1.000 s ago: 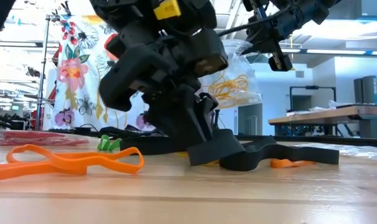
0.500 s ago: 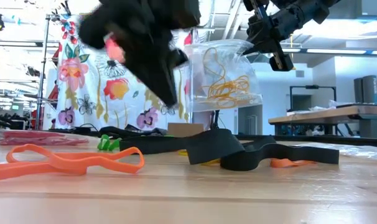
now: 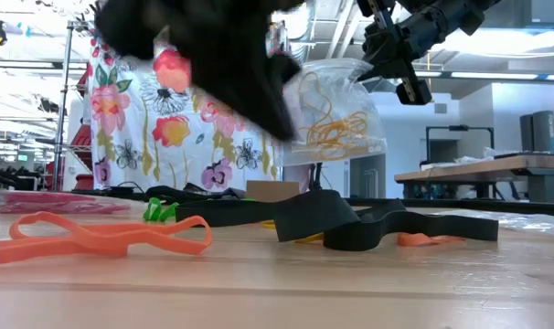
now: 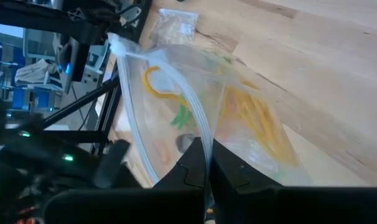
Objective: Sort rubber bands
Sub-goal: Put the yellow rubber band into the transparent zip bag
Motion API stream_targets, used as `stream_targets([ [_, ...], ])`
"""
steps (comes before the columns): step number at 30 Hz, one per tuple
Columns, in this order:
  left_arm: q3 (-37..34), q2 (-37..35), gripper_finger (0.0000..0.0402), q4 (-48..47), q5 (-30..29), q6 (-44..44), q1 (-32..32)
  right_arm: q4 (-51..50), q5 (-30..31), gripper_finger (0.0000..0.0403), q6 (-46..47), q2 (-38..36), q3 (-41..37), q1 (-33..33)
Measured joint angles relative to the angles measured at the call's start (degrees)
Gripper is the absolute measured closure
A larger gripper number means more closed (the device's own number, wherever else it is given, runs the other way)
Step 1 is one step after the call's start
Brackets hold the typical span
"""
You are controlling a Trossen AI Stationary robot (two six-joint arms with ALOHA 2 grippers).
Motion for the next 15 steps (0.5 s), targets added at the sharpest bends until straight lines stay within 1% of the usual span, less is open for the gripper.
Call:
stream_targets([
  [1, 0.0, 1.61, 0.0401, 0.53, -0.59, -0.01, 0.1, -0.07, 0.0, 0.0403, 0.01, 0.0, 0.0, 0.0],
  [5, -0.02, 6.33, 0.0401, 1.49, -6.55, -1.32, 0.6, -0.07, 0.0, 0.0403, 0.0, 0.0, 0.0, 0.0],
  [11, 0.09, 11.24, 0.0401, 4.87, -6.49, -0.36, 1.87, -0.06, 0.55, 0.0403, 0.05, 0.0, 0.0, 0.0],
  [15, 0.46, 12.61, 0.0378, 6.71, -6.49, -0.88, 2.59, -0.05, 0.66, 0.0403, 0.15, 0.0, 0.0, 0.0],
])
